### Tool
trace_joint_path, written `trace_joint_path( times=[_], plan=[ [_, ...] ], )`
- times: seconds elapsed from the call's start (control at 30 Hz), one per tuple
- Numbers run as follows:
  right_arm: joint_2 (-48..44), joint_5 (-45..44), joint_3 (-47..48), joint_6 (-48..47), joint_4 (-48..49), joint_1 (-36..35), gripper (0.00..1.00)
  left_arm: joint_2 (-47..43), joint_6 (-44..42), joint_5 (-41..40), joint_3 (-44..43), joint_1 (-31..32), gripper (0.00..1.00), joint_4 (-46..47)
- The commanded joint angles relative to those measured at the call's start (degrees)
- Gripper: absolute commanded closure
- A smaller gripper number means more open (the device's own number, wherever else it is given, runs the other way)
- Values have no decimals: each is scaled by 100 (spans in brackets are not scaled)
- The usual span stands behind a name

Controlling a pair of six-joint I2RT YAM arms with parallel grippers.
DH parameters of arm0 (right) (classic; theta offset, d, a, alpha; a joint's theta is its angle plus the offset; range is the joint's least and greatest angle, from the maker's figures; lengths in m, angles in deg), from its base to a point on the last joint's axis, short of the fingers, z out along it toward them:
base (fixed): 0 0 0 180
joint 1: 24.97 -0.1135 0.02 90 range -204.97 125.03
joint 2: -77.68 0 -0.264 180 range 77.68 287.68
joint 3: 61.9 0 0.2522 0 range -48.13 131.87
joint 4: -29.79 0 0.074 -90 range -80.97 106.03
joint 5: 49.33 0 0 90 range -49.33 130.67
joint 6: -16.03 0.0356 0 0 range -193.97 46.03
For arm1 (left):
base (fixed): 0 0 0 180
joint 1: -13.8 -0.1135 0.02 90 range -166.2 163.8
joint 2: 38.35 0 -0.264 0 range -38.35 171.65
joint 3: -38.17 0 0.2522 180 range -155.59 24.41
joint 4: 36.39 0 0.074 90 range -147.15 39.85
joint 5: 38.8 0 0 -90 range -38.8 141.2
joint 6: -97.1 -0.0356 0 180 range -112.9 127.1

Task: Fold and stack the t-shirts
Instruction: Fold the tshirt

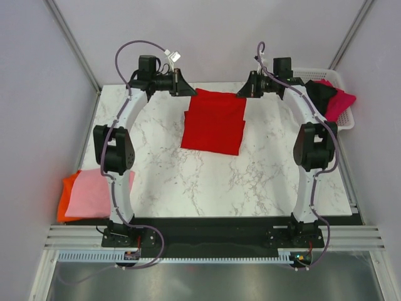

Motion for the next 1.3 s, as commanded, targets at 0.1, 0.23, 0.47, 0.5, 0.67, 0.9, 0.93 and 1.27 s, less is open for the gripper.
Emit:
trace_joint_path(
  times=[0.1, 0.23, 0.47, 0.5, 0.67, 0.9, 0.93, 1.27],
  plan=[
    [-1491, 235, -1464, -292, -284, -37, 92, -1294, -180, 795, 1835, -162, 98, 82],
    [-2632, 209, -2556, -327, -363, -229, 92, -2024, -347, 768, 2679, -189, 98, 91],
    [-4322, -2, -4674, -310, -346, -590, 92, -3333, -452, 830, 4216, -189, 98, 91],
    [-4471, -28, -5015, -275, -276, -608, 92, -3475, -461, 813, 4367, -189, 98, 91],
    [-5289, -186, -5729, -134, -161, -617, 91, -4432, -392, 786, 5297, -189, 98, 56],
    [-6027, -187, -6528, 33, -161, -617, 90, -5163, -435, 742, 6178, -189, 98, -138],
    [-6176, -187, -6617, 77, -152, -625, 90, -5303, -444, 725, 6257, -189, 98, -207],
    [-7100, -160, -7689, 112, -574, -626, 89, -6235, 45, 322, 7434, -198, 98, -341]
  ],
)
